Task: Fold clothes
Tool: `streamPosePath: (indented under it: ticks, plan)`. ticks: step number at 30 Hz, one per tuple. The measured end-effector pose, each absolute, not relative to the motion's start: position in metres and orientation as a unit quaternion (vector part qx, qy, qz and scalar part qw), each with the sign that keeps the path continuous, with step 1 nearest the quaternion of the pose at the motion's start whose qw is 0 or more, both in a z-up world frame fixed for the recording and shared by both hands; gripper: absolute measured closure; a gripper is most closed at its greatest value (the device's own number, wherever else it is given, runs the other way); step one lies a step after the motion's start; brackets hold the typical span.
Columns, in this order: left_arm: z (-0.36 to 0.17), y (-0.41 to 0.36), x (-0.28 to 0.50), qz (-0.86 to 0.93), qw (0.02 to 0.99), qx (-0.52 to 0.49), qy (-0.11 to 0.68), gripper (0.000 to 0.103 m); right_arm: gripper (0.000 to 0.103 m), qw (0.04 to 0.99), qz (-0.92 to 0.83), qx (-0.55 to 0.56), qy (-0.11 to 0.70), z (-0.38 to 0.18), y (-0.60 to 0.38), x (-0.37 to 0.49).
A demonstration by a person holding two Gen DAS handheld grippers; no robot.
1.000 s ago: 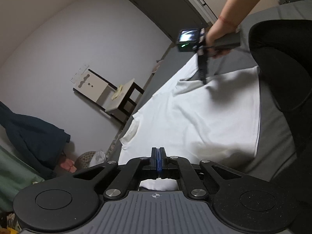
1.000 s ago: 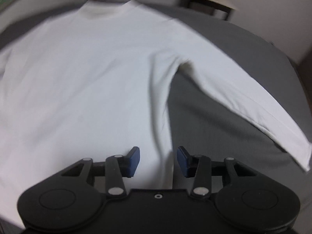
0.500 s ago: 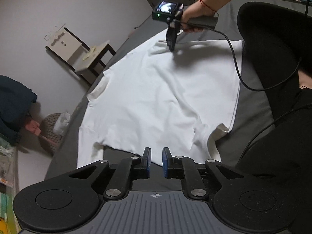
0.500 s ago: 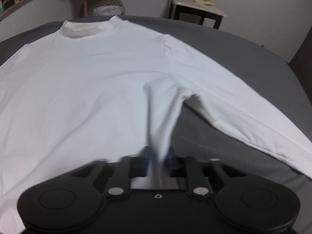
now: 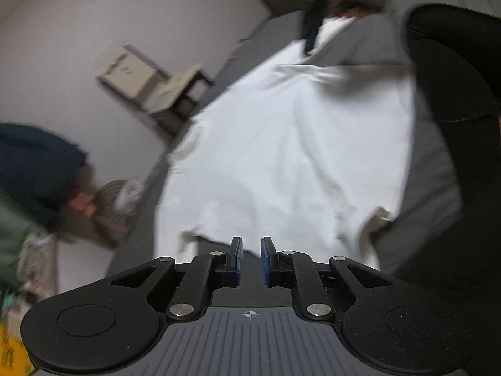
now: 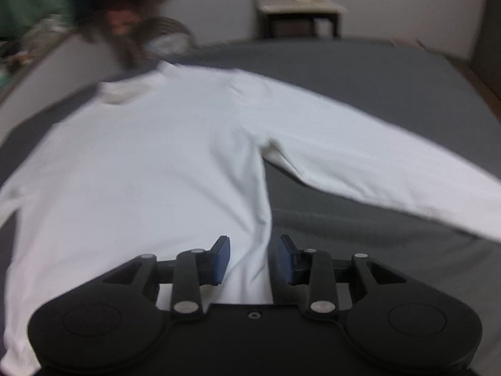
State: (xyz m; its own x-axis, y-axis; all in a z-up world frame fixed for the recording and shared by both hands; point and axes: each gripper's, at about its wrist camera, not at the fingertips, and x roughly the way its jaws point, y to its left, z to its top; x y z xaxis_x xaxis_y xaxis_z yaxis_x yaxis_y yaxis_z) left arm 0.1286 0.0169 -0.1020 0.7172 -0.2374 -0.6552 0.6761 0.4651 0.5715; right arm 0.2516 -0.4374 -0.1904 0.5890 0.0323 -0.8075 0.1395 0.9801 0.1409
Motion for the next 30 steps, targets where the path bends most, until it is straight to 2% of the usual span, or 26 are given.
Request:
streamPosePath:
  ticks: [2, 4, 8, 13, 20, 23, 24, 26, 27, 28, 29, 30]
  plan:
    - [-0.087, 0.021, 0.136, -0.249, 0.837, 0.418, 0.252, 0.089, 0.069, 0.906, -0.005, 0.099, 0.412, -0.153, -0.445, 0.233]
    - [-0.068, 0.025, 0.145, -0.218, 0.862, 0.382, 0.253, 0.089, 0.058, 0.924, 0.018, 0.109, 0.366, -0.111, -0.451, 0.207]
    - [-0.033, 0.019, 0.160, -0.174, 0.891, 0.349, 0.234, 0.089, 0.052, 0.949, 0.063, 0.099, 0.292, -0.043, -0.446, 0.146]
    - [0.021, -0.016, 0.172, -0.141, 0.905, 0.348, 0.202, 0.088, 0.047, 0.961, 0.092, 0.086, 0.246, 0.002, -0.429, 0.077]
    - [0.170, -0.080, 0.096, -0.169, 0.946, 0.277, 0.017, 0.088, 0.045, 0.972, 0.116, 0.060, 0.196, 0.057, -0.401, 0.007]
    - [0.224, -0.099, 0.044, -0.205, 0.945, 0.248, -0.056, 0.088, 0.038, 0.978, 0.113, 0.045, 0.167, 0.080, -0.384, -0.028]
    - [0.235, -0.103, 0.027, -0.217, 0.942, 0.245, -0.073, 0.088, 0.034, 0.980, 0.111, 0.040, 0.158, 0.086, -0.379, -0.039]
    - [0.244, -0.107, -0.007, -0.234, 0.936, 0.246, -0.095, 0.087, 0.034, 0.982, 0.112, 0.039, 0.144, 0.095, -0.370, -0.059]
    - [0.244, -0.108, -0.022, -0.238, 0.933, 0.250, -0.099, 0.081, 0.034, 0.983, 0.111, 0.033, 0.142, 0.097, -0.364, -0.064]
    - [0.243, -0.108, -0.038, -0.241, 0.931, 0.254, -0.104, 0.071, 0.034, 0.984, 0.108, 0.025, 0.143, 0.098, -0.357, -0.067]
    - [0.242, -0.108, -0.053, -0.245, 0.928, 0.258, -0.109, 0.033, 0.033, 0.984, 0.106, 0.016, 0.143, 0.098, -0.350, -0.070]
    - [0.237, -0.104, -0.065, -0.244, 0.928, 0.258, -0.114, 0.000, 0.032, 0.984, 0.103, 0.008, 0.144, 0.099, -0.343, -0.073]
